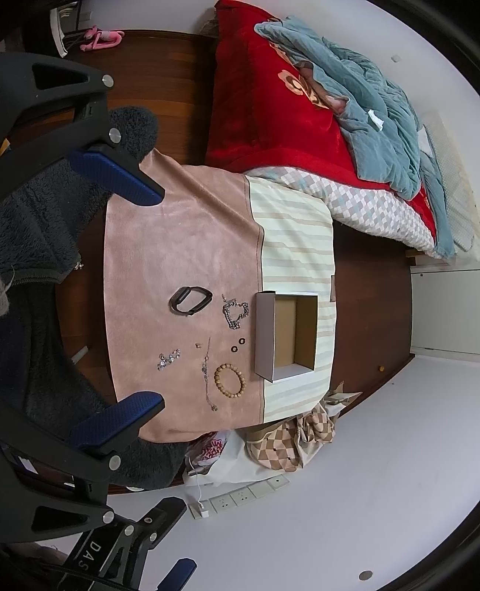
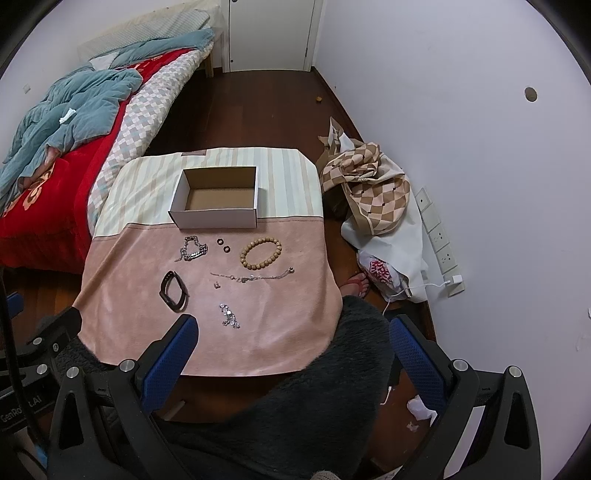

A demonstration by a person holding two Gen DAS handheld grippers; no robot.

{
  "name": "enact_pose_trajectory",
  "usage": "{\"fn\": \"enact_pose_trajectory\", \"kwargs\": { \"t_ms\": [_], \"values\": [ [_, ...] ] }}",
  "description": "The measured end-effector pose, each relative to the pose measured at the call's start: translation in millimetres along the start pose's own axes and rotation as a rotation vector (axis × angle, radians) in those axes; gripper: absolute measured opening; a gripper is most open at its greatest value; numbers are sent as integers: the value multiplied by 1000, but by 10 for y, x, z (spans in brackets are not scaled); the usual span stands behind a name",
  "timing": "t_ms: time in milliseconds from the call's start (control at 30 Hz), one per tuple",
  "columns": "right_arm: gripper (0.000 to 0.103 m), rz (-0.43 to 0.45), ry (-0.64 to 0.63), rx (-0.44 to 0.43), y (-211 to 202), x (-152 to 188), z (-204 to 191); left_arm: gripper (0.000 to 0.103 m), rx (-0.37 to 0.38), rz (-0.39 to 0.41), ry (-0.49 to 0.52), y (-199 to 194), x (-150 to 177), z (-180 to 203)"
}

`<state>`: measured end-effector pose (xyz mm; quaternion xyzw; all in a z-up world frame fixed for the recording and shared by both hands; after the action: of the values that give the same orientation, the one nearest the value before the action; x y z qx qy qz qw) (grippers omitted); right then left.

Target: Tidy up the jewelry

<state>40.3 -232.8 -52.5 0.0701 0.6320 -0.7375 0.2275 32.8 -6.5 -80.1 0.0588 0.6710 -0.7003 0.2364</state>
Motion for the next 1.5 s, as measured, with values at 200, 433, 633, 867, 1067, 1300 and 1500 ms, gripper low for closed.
{"fn": "enact_pose_trajectory", "kwargs": {
  "t_ms": [200,433,633,867,1067,1300,1500],
  "values": [
    [103,11,0,6,-47,-2,30,103,-1,5,0,-27,-5,-2],
    [103,17,-3,6,-74,7,22,103,2,16,-2,-86,-5,-18],
    [103,27,-7,10,-119,28,-3,103,3,24,-4,-118,9,-33],
    [103,29,-9,13,-122,29,0,103,4,26,-5,-129,17,-39],
    [103,29,-10,12,-123,30,-6,103,4,29,-4,-132,19,-39],
    [103,35,-6,11,-135,31,-7,103,11,34,-6,-150,3,-29],
    [103,56,20,17,-24,-40,64,103,-41,78,-48,77,-250,-155]
  ]
}}
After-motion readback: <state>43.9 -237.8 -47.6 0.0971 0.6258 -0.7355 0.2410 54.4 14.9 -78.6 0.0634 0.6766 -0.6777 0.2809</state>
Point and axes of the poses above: each gripper's, at about its wrist camera, not at the fingertips, and y roughly the way its jaws point, z to its right, x to its underside, the point moved 10 cm from there along y, roughly the way its jaws point, and after that the axes turned 11 degrees about -y, right-handed, at the moved point
